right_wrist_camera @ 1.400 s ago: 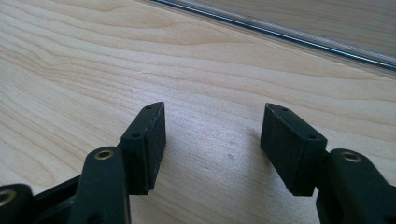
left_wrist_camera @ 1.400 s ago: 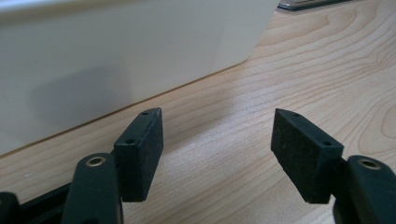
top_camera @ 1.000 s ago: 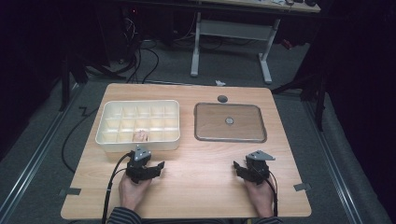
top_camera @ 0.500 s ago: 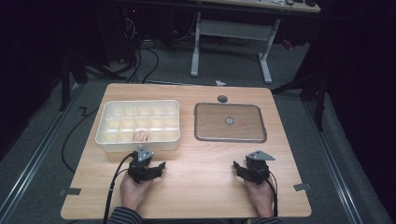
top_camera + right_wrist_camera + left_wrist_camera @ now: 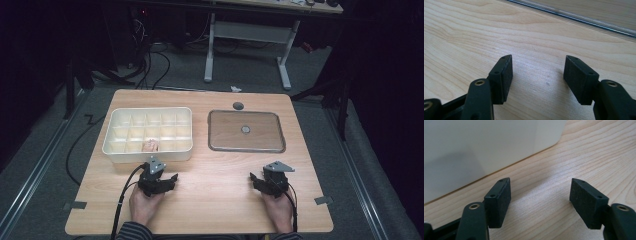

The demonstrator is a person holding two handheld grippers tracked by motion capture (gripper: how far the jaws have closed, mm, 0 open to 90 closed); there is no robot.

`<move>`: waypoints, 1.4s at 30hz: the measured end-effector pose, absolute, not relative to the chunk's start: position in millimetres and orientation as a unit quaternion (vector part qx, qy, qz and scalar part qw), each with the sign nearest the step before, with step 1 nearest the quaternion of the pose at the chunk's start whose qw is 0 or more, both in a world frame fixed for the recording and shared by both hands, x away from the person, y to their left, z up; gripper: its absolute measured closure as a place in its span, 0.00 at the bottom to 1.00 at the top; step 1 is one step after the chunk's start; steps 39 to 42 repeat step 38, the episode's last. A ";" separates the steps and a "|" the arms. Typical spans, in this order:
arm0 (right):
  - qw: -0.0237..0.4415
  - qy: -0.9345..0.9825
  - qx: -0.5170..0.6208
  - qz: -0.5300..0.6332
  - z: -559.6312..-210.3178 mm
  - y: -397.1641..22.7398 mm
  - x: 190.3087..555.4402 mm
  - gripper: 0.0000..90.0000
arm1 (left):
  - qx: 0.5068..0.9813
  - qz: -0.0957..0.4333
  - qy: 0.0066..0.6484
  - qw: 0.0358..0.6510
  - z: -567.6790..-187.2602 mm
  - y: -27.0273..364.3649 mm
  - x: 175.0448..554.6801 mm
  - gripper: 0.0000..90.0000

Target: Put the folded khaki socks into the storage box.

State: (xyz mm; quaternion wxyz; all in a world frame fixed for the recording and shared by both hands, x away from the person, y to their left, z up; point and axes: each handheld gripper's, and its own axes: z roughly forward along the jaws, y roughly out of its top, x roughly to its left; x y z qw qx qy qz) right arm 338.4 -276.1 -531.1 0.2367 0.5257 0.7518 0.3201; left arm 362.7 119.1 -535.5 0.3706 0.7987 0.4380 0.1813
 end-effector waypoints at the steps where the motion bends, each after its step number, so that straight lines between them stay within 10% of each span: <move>1: 0.237 0.752 0.526 0.320 -531.1 -276.1 338.4 0.45 | 0.800 0.181 0.437 0.369 -535.5 118.5 362.5 0.37; 42: 0.236 0.752 0.525 0.321 -531.2 -276.0 338.3 0.45 | 0.802 0.187 0.438 0.360 -536.1 115.0 361.3 0.30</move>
